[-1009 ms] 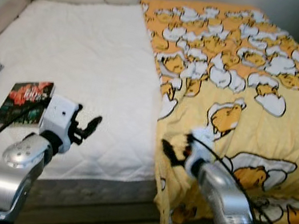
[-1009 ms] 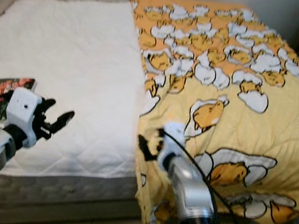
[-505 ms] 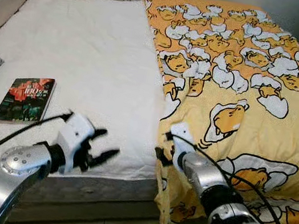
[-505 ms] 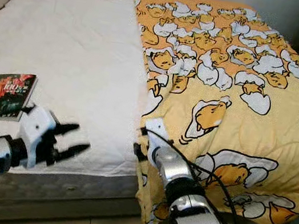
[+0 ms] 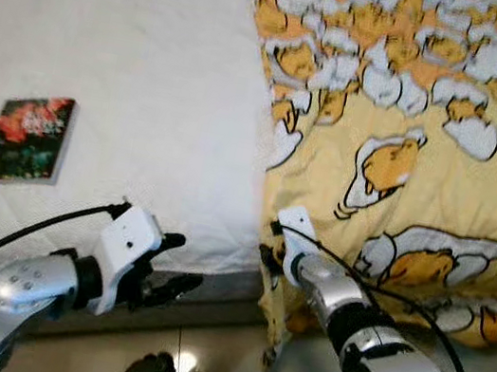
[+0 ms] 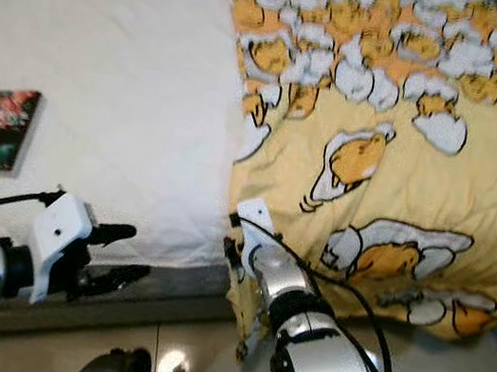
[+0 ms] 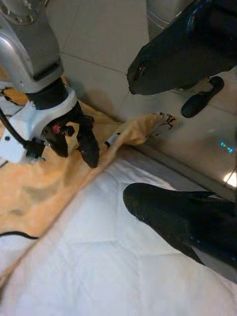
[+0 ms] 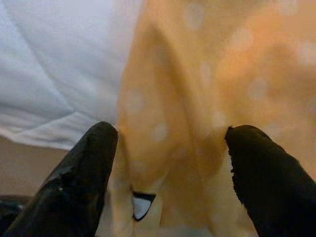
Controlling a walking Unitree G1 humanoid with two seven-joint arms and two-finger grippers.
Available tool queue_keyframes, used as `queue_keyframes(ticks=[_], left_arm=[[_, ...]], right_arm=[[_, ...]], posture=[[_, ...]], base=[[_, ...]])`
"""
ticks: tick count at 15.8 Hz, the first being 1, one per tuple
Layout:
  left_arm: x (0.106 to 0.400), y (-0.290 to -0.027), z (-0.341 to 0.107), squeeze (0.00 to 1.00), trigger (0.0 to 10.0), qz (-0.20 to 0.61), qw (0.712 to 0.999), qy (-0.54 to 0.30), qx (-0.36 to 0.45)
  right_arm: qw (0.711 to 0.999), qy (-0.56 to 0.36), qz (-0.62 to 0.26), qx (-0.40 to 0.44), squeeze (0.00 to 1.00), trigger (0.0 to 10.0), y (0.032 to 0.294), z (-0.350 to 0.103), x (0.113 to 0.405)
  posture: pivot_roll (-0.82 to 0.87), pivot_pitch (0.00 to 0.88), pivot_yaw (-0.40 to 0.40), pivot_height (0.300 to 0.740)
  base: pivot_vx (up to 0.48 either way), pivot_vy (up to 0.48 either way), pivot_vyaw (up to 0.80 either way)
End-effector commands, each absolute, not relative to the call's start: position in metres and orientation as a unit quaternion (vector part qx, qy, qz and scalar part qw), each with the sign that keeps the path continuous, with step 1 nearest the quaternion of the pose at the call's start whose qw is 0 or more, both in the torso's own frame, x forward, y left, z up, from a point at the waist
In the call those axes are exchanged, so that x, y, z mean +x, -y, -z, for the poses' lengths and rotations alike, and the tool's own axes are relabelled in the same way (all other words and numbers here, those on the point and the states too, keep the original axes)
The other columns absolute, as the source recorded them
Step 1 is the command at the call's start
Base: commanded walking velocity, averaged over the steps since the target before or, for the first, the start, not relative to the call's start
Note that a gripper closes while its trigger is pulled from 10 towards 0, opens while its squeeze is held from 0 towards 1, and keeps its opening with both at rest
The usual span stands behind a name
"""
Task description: Clean up the room
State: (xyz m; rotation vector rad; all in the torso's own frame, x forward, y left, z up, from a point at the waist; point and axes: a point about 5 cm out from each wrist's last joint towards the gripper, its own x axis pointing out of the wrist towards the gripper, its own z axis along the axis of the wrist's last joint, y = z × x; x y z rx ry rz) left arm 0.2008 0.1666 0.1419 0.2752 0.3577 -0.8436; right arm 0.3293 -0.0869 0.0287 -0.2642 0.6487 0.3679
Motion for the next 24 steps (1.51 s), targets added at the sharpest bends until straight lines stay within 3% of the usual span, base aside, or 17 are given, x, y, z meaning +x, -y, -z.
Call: queue_keyframes(ticks=[1,9,15,21,24], left_arm=[[0.196,-0.169,-0.147,0.0,10.0,0.398,0.891,-0.171,0.136],[0.188,-0.175,-0.15,0.0,10.0,0.368,0.903,-0.177,0.136],[0.188,-0.171,-0.15,0.0,10.0,0.369,0.903,-0.177,0.129],[0.187,-0.17,-0.149,0.0,10.0,0.371,0.902,-0.178,0.128],[0.183,-0.163,-0.152,0.0,10.0,0.411,0.887,-0.176,0.113]], right_arm=[[0.926,-0.312,-0.174,-0.122,0.0,0.0,0.086,-0.029,0.329],[0.932,-0.289,-0.192,-0.105,0.0,0.0,0.077,-0.037,0.334],[0.931,-0.293,-0.189,-0.111,0.0,0.0,0.084,-0.036,0.334],[0.933,-0.294,-0.181,-0.106,0.0,0.0,0.089,-0.036,0.336],[0.931,-0.294,-0.188,-0.108,0.0,0.0,0.094,-0.035,0.335]], posture=[[0.19,0.276,0.022,0.74],[0.2,0.272,0.002,0.74],[0.19,0.267,0.004,0.74],[0.19,0.269,0.006,0.74],[0.19,0.264,0.0,0.74]], base=[[0.0,0.0,0.0],[0.0,0.0,0.0],[0.0,0.0,0.0],[0.0,0.0,0.0],[0.0,0.0,0.0]])
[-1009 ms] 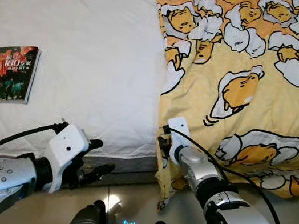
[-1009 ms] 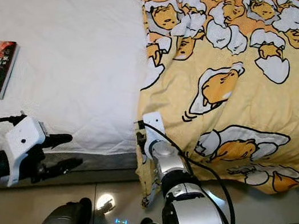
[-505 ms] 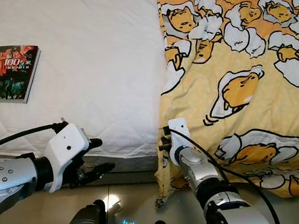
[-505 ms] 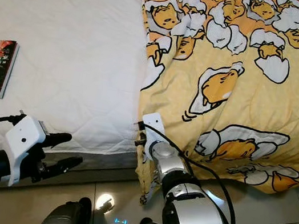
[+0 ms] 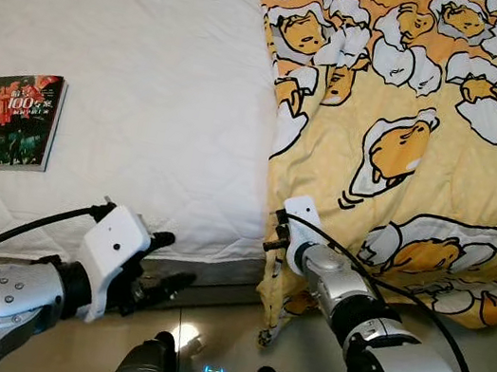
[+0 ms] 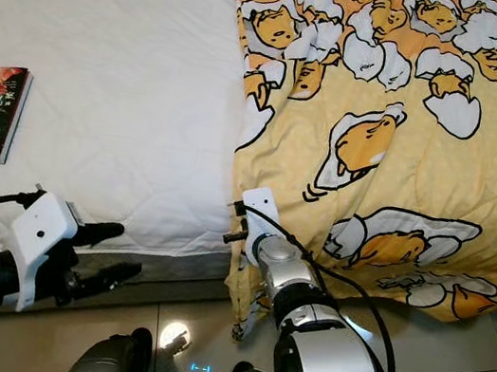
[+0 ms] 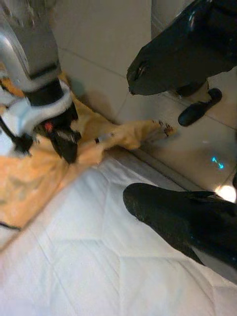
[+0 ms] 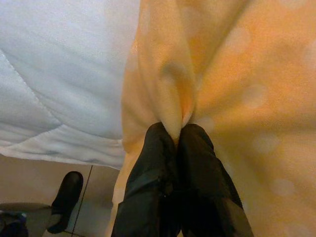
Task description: Clean up the room
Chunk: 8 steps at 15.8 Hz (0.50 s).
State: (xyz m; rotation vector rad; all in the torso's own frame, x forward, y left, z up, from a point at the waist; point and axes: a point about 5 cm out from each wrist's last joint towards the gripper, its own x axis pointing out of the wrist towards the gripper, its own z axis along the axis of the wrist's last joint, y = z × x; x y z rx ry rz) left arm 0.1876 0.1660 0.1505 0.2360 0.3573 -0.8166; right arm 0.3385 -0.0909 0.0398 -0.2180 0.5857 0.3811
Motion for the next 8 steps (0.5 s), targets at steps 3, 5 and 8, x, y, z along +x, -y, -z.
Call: queue_keyframes(ticks=[3,5,8], left_arm=[[0.179,-0.164,-0.151,0.0,10.0,0.424,0.88,-0.183,0.114],[0.179,-0.166,-0.15,0.0,10.0,0.422,0.88,-0.186,0.117],[0.178,-0.168,-0.149,0.0,10.0,0.418,0.881,-0.189,0.117]], right_arm=[[0.927,-0.291,-0.211,-0.108,0.0,0.0,0.099,-0.035,0.334],[0.921,-0.288,-0.247,-0.084,0.0,0.0,0.102,-0.035,0.332],[0.858,-0.327,-0.386,-0.084,0.0,0.0,0.097,-0.012,0.302]], posture=[[0.18,0.259,-0.008,0.74],[0.17,0.25,-0.013,0.74],[0.16,0.242,-0.017,0.74]], base=[[0.0,0.0,0.0],[0.0,0.0,0.0],[0.0,0.0,0.0]])
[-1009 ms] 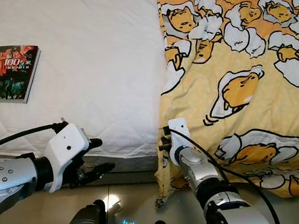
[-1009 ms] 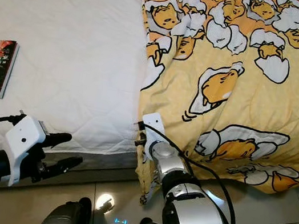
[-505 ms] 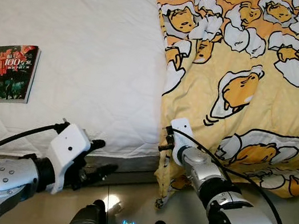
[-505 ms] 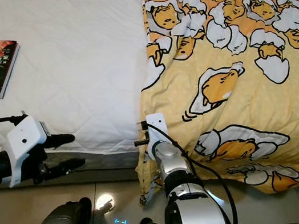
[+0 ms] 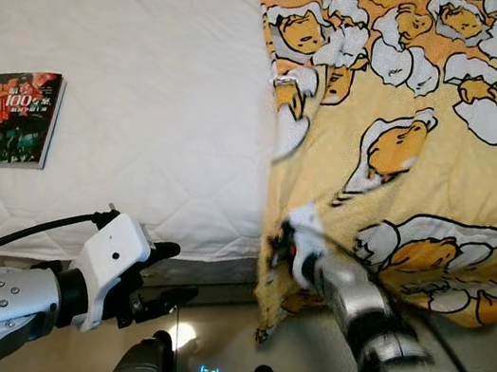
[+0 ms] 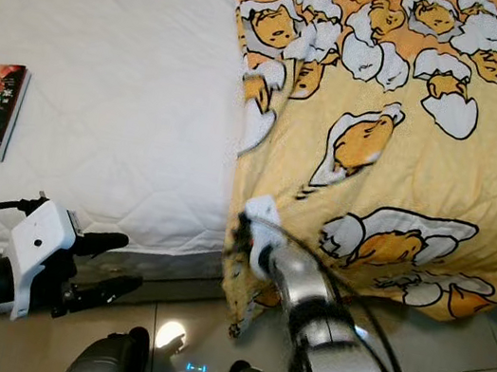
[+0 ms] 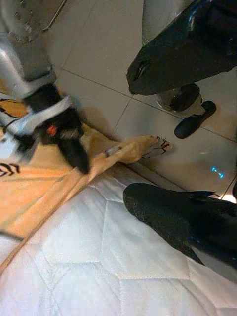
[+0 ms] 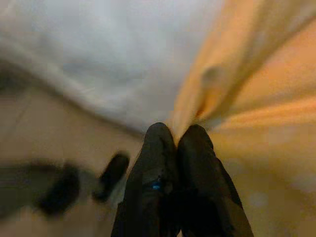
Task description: Clean up the room
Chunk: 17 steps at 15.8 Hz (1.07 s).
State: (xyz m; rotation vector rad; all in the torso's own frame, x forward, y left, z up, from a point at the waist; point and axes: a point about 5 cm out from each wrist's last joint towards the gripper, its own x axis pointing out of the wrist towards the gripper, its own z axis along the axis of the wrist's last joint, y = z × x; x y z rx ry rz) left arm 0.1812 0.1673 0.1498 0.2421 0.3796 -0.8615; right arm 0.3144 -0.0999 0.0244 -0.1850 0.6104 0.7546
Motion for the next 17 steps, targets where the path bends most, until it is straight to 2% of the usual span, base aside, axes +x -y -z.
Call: queue_keyframes(ticks=[1,3,6,7,8,9,10,12,14,17], left_arm=[[0.178,-0.168,-0.148,0.0,10.0,0.418,0.881,-0.189,0.116],[0.177,-0.166,-0.148,0.0,10.0,0.419,0.881,-0.188,0.114],[0.176,-0.165,-0.145,0.0,10.0,0.42,0.881,-0.189,0.113],[0.177,-0.164,-0.143,0.0,10.0,0.42,0.88,-0.19,0.114],[0.177,-0.164,-0.143,0.0,10.0,0.42,0.88,-0.19,0.115],[0.178,-0.164,-0.142,0.0,10.0,0.421,0.879,-0.191,0.117],[0.178,-0.163,-0.141,0.0,10.0,0.421,0.879,-0.192,0.117],[0.178,-0.163,-0.138,0.0,10.0,0.421,0.878,-0.195,0.118],[0.18,-0.163,-0.132,0.0,10.0,0.407,0.884,-0.2,0.115],[0.189,-0.17,-0.123,0.0,10.0,0.326,0.919,-0.19,0.111]], right_arm=[[0.85,-0.331,-0.398,-0.096,0.0,0.0,0.098,-0.009,0.298],[0.834,-0.338,-0.423,-0.109,0.0,0.0,0.099,0.002,0.282],[0.836,-0.344,-0.415,-0.1,0.0,0.0,0.097,0.009,0.274],[0.842,-0.348,-0.397,-0.108,0.0,5.3,0.099,0.011,0.271],[0.848,-0.346,-0.388,-0.107,0.0,10.0,0.098,0.012,0.27],[0.847,-0.345,-0.397,-0.076,0.75,10.0,0.094,0.013,0.267],[0.846,-0.345,-0.399,-0.072,1.0,10.0,0.093,0.014,0.265],[0.846,-0.35,-0.392,-0.084,1.0,10.0,0.096,0.015,0.262],[0.858,-0.342,-0.373,-0.083,1.0,10.0,0.103,0.012,0.262],[0.903,-0.278,-0.325,-0.038,1.0,10.0,0.122,-0.015,0.267]], posture=[[0.16,0.242,-0.017,0.74],[0.16,0.242,-0.018,0.74],[0.15,0.235,-0.018,0.74],[0.15,0.233,-0.019,0.74],[0.15,0.229,-0.018,0.74],[0.15,0.222,-0.02,0.74],[0.15,0.217,-0.02,0.74],[0.14,0.198,-0.023,0.74],[0.12,0.16,-0.023,0.74],[0.08,0.09,-0.019,0.74]], base=[[0.0,0.0,0.0],[0.0,0.0,0.0],[0.0,0.0,0.0],[0.0,0.0,0.0],[0.0,0.0,0.0],[0.0,0.0,0.0],[0.0,0.0,0.0],[0.0,0.0,0.0],[0.0,0.0,0.0],[0.0,0.0,0.0]])
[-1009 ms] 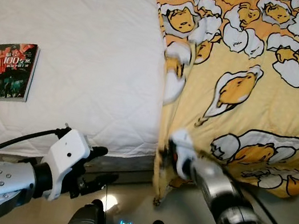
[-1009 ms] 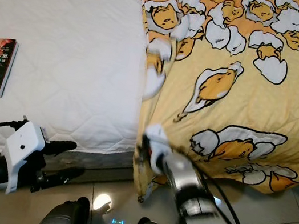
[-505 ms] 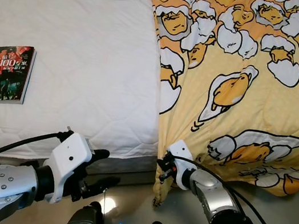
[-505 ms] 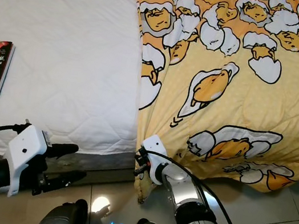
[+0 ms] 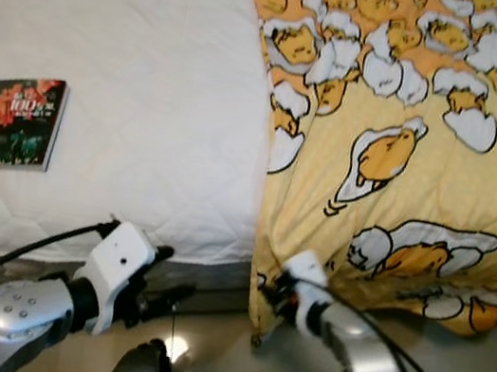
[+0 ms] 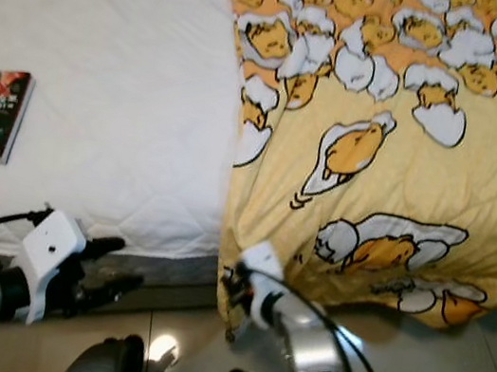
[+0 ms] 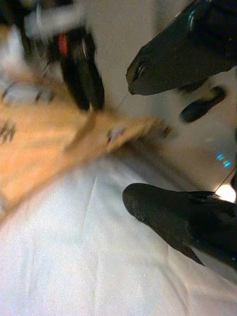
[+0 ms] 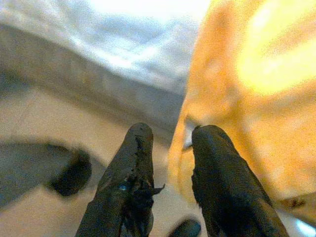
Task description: Clean up the room
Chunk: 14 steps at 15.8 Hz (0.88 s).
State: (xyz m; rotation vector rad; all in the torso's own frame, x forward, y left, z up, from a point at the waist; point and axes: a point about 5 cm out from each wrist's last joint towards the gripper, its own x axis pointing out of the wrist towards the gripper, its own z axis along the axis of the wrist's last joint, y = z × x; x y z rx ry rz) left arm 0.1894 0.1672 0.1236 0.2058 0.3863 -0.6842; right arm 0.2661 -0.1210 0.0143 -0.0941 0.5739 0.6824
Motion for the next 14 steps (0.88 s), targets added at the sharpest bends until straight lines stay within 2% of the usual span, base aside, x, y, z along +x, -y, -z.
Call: queue_keyframes(ticks=[1,3,4,6,7,9,10,14], left_arm=[[0.194,-0.172,-0.121,0.0,10.0,0.288,0.935,-0.181,0.094],[0.21,-0.173,-0.126,0.0,10.0,0.205,0.968,-0.136,0.051],[0.213,-0.173,-0.127,0.0,10.0,0.191,0.972,-0.126,0.045],[0.221,-0.171,-0.127,0.0,10.0,0.169,0.977,-0.116,0.053],[0.231,-0.167,-0.127,0.0,10.0,0.143,0.983,-0.099,0.053],[0.235,-0.164,-0.128,0.0,10.0,0.137,0.985,-0.09,0.047],[0.24,-0.161,-0.132,0.0,10.0,0.133,0.987,-0.08,0.05],[0.245,-0.161,-0.136,0.0,10.0,0.142,0.985,-0.063,0.07]], right_arm=[[0.918,-0.25,-0.307,-0.025,1.0,10.0,0.13,-0.027,0.266],[0.954,-0.188,-0.231,-0.023,1.0,10.0,0.146,-0.052,0.263],[0.959,-0.184,-0.213,-0.024,1.0,10.0,0.15,-0.055,0.262],[0.97,-0.169,-0.172,-0.021,1.0,10.0,0.156,-0.062,0.26],[0.981,-0.147,-0.124,-0.014,1.0,10.0,0.163,-0.072,0.253],[0.986,-0.138,-0.097,-0.006,1.0,10.0,0.167,-0.075,0.25],[0.985,-0.146,-0.09,0.005,0.0,10.0,0.167,-0.073,0.249],[0.985,-0.151,-0.078,0.036,0.0,10.0,0.16,-0.071,0.248]], posture=[[0.05,0.051,-0.018,0.74],[0.01,0.0,-0.012,0.74],[0.01,0.0,-0.012,0.74],[-0.02,0.0,-0.007,0.74],[-0.05,0.0,-0.003,0.74],[-0.05,0.0,-0.003,0.74],[-0.04,0.0,-0.014,0.74],[-0.02,0.0,-0.025,0.74]], base=[[0.0,0.0,0.0],[0.0,0.0,0.0],[0.0,0.0,0.0],[0.0,0.0,-0.73],[0.0,0.0,-0.79],[0.0,0.0,-0.78],[0.0,0.0,0.0],[0.0,0.0,0.0]])
